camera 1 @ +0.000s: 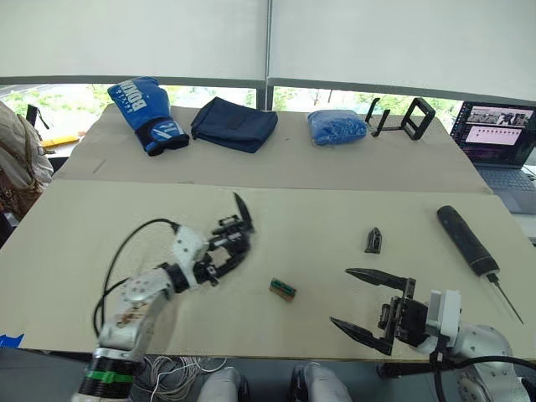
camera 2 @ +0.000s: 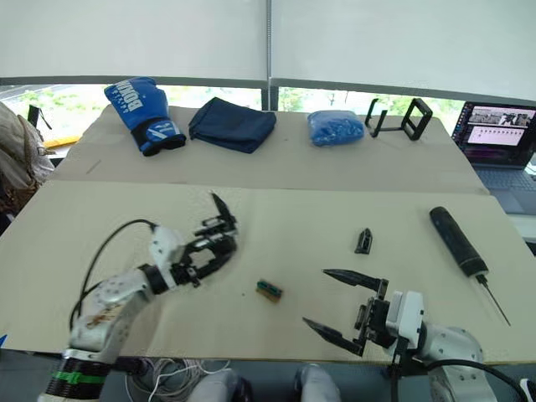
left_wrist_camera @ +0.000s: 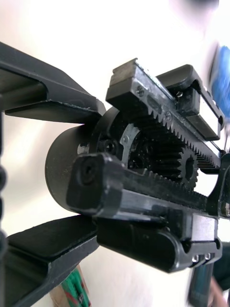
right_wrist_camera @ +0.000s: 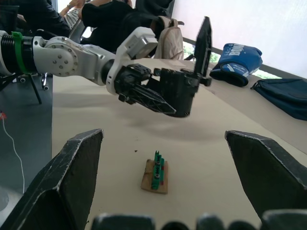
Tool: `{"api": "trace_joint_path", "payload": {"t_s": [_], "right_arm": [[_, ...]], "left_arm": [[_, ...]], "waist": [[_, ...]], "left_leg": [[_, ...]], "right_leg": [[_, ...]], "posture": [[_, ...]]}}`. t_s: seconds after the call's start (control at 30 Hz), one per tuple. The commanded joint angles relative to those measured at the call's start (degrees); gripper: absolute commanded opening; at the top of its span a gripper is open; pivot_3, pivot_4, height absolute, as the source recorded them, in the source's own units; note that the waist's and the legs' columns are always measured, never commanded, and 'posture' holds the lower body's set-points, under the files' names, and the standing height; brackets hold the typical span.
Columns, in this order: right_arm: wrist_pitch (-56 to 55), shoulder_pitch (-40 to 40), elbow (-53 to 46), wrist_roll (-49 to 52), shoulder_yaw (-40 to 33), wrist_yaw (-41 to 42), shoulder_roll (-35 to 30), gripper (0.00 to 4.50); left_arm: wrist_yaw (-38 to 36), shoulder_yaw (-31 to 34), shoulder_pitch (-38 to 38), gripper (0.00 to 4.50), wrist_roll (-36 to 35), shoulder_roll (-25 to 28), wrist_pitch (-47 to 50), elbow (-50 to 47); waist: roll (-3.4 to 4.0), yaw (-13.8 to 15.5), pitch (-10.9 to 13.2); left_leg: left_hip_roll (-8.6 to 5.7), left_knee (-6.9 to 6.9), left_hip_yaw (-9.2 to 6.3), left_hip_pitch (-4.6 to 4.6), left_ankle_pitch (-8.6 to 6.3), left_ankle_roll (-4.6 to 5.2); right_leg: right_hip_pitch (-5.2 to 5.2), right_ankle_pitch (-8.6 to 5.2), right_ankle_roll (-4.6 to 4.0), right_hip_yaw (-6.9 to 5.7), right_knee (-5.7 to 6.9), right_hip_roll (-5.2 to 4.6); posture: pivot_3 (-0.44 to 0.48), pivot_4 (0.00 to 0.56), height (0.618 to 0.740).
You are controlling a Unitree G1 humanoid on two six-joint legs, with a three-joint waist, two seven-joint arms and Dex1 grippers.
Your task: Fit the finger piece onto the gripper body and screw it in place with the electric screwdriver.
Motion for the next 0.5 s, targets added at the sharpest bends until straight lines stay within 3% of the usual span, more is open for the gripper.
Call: {"api": "trace_joint_path", "payload": {"t_s": [0.03, 0.2, 0.5], "right_arm": [[-1.35, 1.66, -4.03, -0.27, -0.67, -1.40, 0.23, 4.50], [1.59, 1.11, -7.18, -0.26, -0.91, -7.71, 1.94, 4.50], [0.63, 2.11, -6.90, -1.01, -1.02, -8.80, 1.62, 4.50]], "left_arm": [[0.37, -2.00, -4.95, 2.29, 2.83, -2.02, -3.07, 2.06], [-0.03, -5.99, -7.59, 2.29, 7.15, -4.43, -5.39, 7.27], [2.17, -7.45, -4.92, 2.29, 12.29, -5.15, -9.35, 8.88]], "waist": [[0.01, -0.02, -0.01], [0.01, -0.31, -0.01], [0.02, 0.10, -0.01]], "left_leg": [[0.00, 0.00, 0.00, 0.02, 0.00, 0.00], [0.02, -0.01, 0.00, 0.04, -0.01, 0.02], [0.01, 0.11, -0.03, -0.05, -0.12, 0.22]], "right_leg": [[0.00, 0.00, 0.00, 0.02, 0.01, 0.03], [-0.02, 0.01, -0.02, 0.09, 0.01, 0.04], [-0.01, 0.09, -0.15, 0.07, 0.00, -0.26]], "posture": [[0.000, 0.150, 0.740], [0.000, 0.150, 0.740], [0.000, 0.150, 0.740]]}}
